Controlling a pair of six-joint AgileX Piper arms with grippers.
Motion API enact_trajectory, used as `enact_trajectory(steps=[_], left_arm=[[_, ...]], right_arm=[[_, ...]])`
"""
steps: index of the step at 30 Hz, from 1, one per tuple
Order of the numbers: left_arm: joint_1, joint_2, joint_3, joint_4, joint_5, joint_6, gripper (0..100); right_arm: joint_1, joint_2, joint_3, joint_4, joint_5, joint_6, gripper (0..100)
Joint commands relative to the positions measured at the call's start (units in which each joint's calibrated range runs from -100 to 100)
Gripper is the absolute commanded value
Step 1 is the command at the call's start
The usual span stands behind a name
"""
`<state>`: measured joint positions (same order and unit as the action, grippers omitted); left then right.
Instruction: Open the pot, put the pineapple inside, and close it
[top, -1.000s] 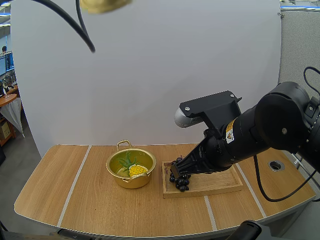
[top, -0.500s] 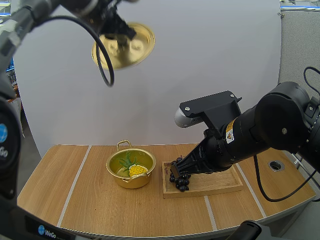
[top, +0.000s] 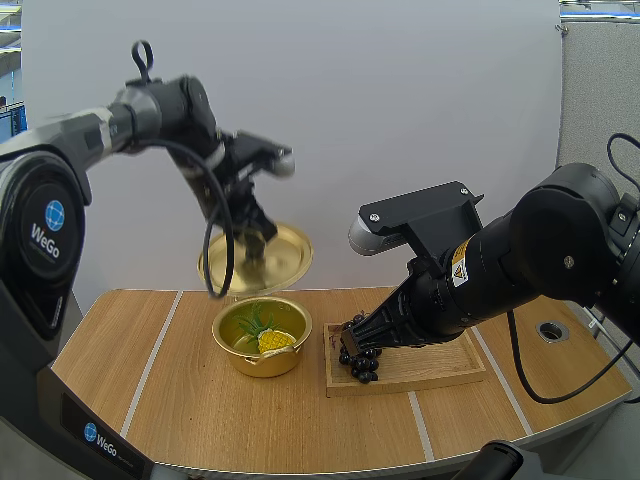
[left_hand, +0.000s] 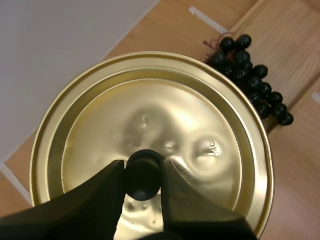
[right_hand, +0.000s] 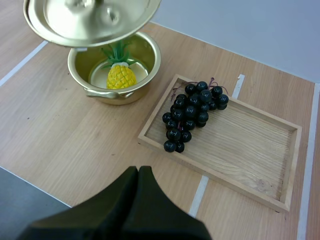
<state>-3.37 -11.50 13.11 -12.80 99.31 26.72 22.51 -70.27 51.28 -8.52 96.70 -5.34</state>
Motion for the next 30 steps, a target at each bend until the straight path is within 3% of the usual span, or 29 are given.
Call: enact_trajectory(steps=[1,9,30], left_arm=[[-0.25,0.11,8.9,-1.63,-12.3,2.94,0],[-0.25,0.37,16.68,-4.56,-27.87,6.43,0],[-0.25,13.02,17.33,-5.03,-30.33,7.69,0]], right_arm=[[-0.33,-0.68,0.04,-0.31,-0.59,0.18,0],[-0.33,-0.68,0.04,-0.31,-0.59,0.18,0],[-0.33,-0.68,0.04,-0.31,-0.59,0.18,0]])
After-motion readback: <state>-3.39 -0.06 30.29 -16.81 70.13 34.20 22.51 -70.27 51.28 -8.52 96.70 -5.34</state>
